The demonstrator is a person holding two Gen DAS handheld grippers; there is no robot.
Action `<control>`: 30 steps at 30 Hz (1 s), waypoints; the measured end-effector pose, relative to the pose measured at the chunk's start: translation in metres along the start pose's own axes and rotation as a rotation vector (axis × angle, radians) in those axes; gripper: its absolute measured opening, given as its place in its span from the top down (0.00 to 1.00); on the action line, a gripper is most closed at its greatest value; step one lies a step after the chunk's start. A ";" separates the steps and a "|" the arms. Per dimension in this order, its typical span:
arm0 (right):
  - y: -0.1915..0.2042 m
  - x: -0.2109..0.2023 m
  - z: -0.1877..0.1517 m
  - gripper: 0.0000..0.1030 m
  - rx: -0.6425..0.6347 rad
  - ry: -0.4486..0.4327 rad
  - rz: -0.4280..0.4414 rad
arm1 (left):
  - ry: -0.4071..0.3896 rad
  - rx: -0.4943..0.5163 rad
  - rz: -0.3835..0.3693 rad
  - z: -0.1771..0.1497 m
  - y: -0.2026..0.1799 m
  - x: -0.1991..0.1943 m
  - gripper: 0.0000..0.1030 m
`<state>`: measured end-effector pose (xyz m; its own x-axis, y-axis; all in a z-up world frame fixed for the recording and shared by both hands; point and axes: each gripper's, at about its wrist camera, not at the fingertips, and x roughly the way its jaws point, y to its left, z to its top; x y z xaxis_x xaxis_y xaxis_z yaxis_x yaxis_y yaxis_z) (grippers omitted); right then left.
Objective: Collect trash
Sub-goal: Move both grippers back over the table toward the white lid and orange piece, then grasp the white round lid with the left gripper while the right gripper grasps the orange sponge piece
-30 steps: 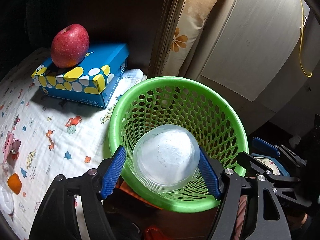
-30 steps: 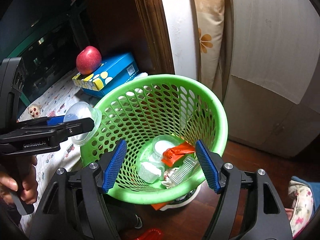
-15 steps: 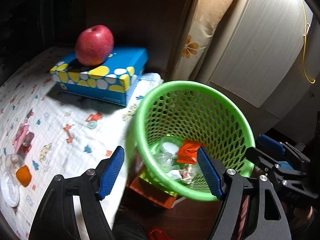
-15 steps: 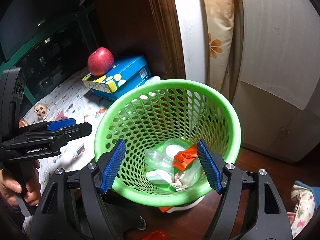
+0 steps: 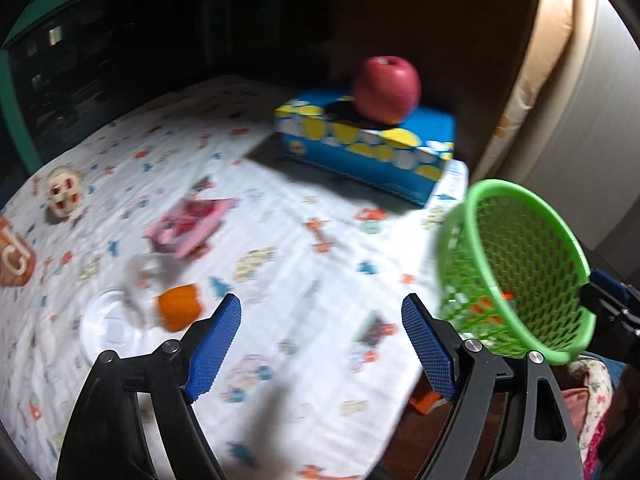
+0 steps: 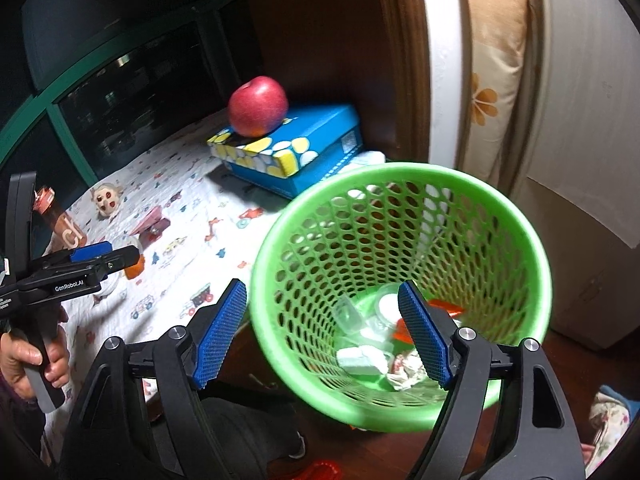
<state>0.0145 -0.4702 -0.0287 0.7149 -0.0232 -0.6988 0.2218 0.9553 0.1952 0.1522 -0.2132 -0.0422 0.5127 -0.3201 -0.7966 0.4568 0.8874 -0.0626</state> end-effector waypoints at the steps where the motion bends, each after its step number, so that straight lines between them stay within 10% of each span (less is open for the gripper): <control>1: 0.005 0.002 0.002 0.24 -0.008 0.002 0.007 | -0.001 -0.010 0.016 -0.002 0.011 -0.001 0.21; 13: 0.079 0.035 0.011 0.22 -0.114 0.046 0.107 | 0.062 -0.123 0.152 -0.036 0.139 0.002 0.13; 30: 0.172 0.083 0.011 0.22 -0.250 0.124 0.218 | 0.161 -0.105 0.142 -0.047 0.181 0.051 0.09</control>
<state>0.1190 -0.3109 -0.0454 0.6383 0.2107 -0.7404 -0.1072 0.9768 0.1855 0.2266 -0.0531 -0.1220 0.4401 -0.1396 -0.8870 0.3053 0.9523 0.0016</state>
